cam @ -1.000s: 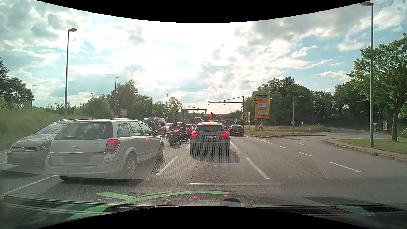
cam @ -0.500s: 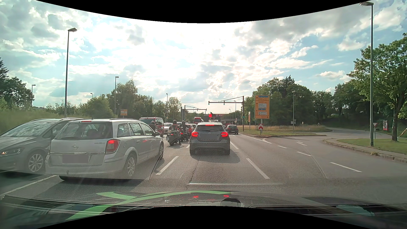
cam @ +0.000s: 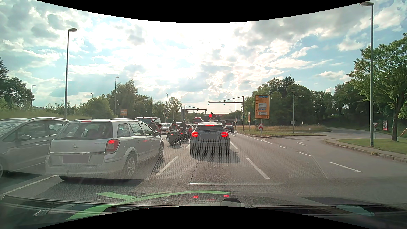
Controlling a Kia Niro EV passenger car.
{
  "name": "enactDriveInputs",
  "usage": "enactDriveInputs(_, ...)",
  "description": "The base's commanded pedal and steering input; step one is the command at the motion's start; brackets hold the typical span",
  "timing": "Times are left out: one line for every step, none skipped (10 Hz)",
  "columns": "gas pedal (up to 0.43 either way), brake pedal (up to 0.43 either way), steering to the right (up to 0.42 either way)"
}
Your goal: Follow the waypoints while adhering to traffic rules and regulations
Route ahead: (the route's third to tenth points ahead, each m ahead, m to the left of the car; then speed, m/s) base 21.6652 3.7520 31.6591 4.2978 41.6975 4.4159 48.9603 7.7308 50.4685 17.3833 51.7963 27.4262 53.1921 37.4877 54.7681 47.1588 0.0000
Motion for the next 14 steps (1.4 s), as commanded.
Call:
enactDriveInputs(0.000, 0.152, -0.008)
enactDriveInputs(0.000, 0.110, -0.008)
enactDriveInputs(0.000, 0.061, -0.008)
enactDriveInputs(0.000, 0.000, -0.008)
enactDriveInputs(0.000, 0.000, -0.008)
enactDriveInputs(0.000, 0.000, -0.008)
enactDriveInputs(0.000, 0.006, -0.008)
enactDriveInputs(0.000, 0.000, -0.008)
enactDriveInputs(0.000, 0.000, -0.008)
enactDriveInputs(0.000, 0.000, -0.008)
enactDriveInputs(0.000, 0.000, -0.008)
enactDriveInputs(0.000, 0.000, -0.008)
enactDriveInputs(0.000, 0.000, -0.008)
enactDriveInputs(0.000, 0.000, -0.008)
